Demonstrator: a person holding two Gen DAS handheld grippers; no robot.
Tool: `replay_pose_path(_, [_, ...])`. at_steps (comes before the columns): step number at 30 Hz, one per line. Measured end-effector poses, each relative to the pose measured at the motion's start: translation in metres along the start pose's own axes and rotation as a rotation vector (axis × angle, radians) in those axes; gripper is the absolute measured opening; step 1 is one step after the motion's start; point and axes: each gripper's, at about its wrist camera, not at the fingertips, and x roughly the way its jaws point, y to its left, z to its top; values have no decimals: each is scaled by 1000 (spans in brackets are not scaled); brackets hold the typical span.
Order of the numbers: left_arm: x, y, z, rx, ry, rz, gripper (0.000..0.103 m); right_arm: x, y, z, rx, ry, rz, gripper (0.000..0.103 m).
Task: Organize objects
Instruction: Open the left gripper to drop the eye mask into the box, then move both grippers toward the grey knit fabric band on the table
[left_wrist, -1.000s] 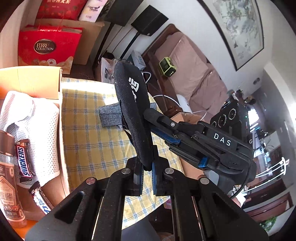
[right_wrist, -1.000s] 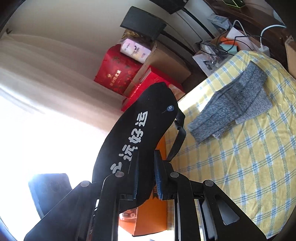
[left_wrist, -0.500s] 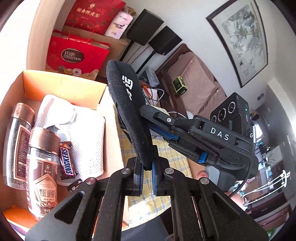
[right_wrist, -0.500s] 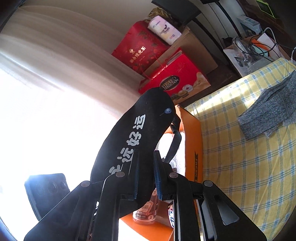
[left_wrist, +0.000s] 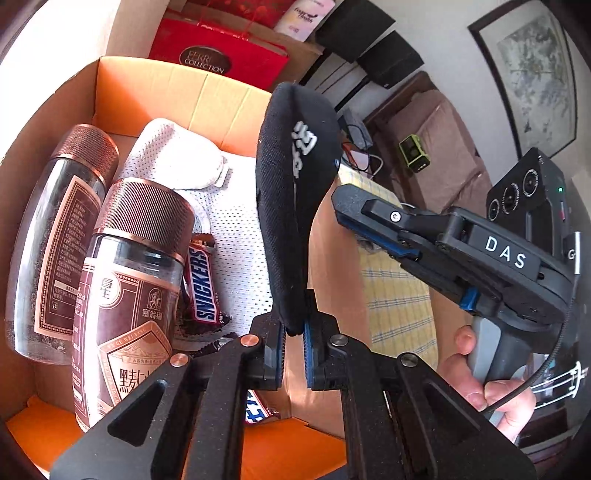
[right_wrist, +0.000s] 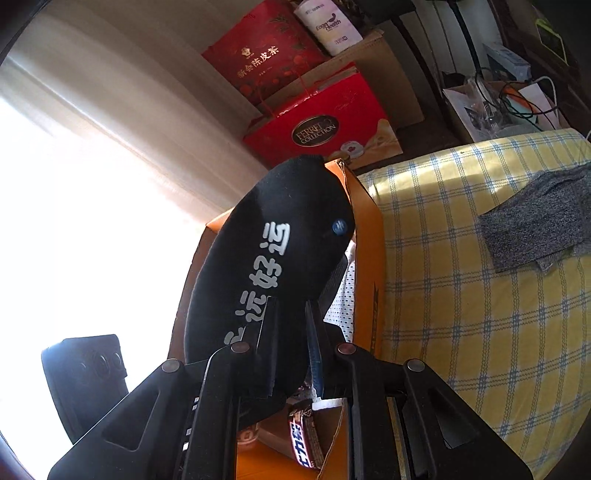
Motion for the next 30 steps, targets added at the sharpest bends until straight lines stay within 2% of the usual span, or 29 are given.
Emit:
replay_pose_path(2, [4,1,-3,-5,16,15,11,2,4,2,-32,1,-29,15])
replay_pose_path(6, [10,6,-8,-37,54,46,40,3,6,3,-50,1,-45,15])
replay_pose_path(8, [10,5,-11,-30,74,65,48,-1,5,2,-49,-3,-45,16])
replay_pose_path(10, [7,-1,-14,-3,85,100,56,-6,7,1,-65,-11,-59,16])
replay_pose_path(13, [-7,-17,-19,78,45,140,63,-22,11,-1,-103,-52,-119,16])
replay_pose_path(15, [-13,-26,-21,112,21,157,75,-31,11,-1,-115,-70,-131,16])
replay_pose_path(19, [-22,-38,-21,143,2,185,75,-43,7,0,-110,-72,-144,19])
replay_pose_path(22, [-30,-48,-21,178,-30,233,79,-55,3,1,-114,-89,-164,31])
replay_pose_path(24, [-39,-51,-21,193,-65,253,89,-63,1,1,-118,-103,-181,40])
replay_pose_path(27, [-49,-54,-19,196,-94,245,89,-76,-6,0,-121,-124,-216,52])
replay_pose_path(30, [-53,-56,-15,184,-103,211,90,-87,-18,0,-97,-132,-222,52])
